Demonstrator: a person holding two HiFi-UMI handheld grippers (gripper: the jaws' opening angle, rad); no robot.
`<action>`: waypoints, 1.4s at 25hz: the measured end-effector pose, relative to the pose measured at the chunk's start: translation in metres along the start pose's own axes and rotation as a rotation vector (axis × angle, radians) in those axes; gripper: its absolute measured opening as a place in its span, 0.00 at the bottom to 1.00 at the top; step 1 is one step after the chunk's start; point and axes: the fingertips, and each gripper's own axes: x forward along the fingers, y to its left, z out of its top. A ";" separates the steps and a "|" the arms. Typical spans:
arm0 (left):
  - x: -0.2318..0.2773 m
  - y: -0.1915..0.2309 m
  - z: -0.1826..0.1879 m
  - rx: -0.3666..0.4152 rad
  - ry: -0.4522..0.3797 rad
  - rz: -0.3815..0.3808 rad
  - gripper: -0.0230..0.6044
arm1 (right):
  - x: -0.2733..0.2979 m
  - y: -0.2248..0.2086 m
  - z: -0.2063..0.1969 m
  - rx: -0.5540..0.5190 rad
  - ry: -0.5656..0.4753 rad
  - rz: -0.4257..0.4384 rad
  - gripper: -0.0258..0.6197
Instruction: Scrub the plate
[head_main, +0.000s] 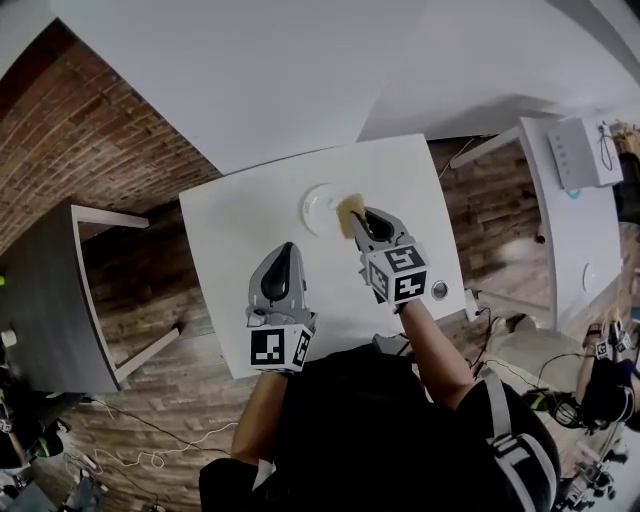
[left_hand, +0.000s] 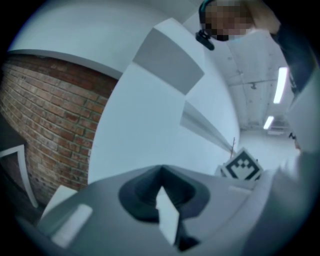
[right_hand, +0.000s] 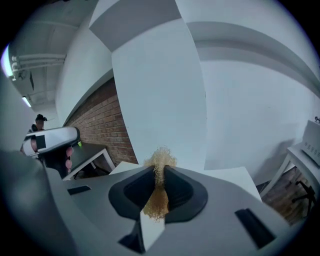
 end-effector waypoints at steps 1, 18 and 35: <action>-0.001 -0.001 0.001 0.005 0.000 0.002 0.04 | -0.006 0.001 0.005 0.000 -0.026 -0.001 0.12; -0.030 -0.023 -0.011 0.024 0.023 0.013 0.04 | -0.092 0.049 0.003 -0.012 -0.290 0.020 0.12; -0.042 -0.029 -0.012 0.030 0.019 0.013 0.04 | -0.100 0.053 -0.001 -0.010 -0.291 0.018 0.12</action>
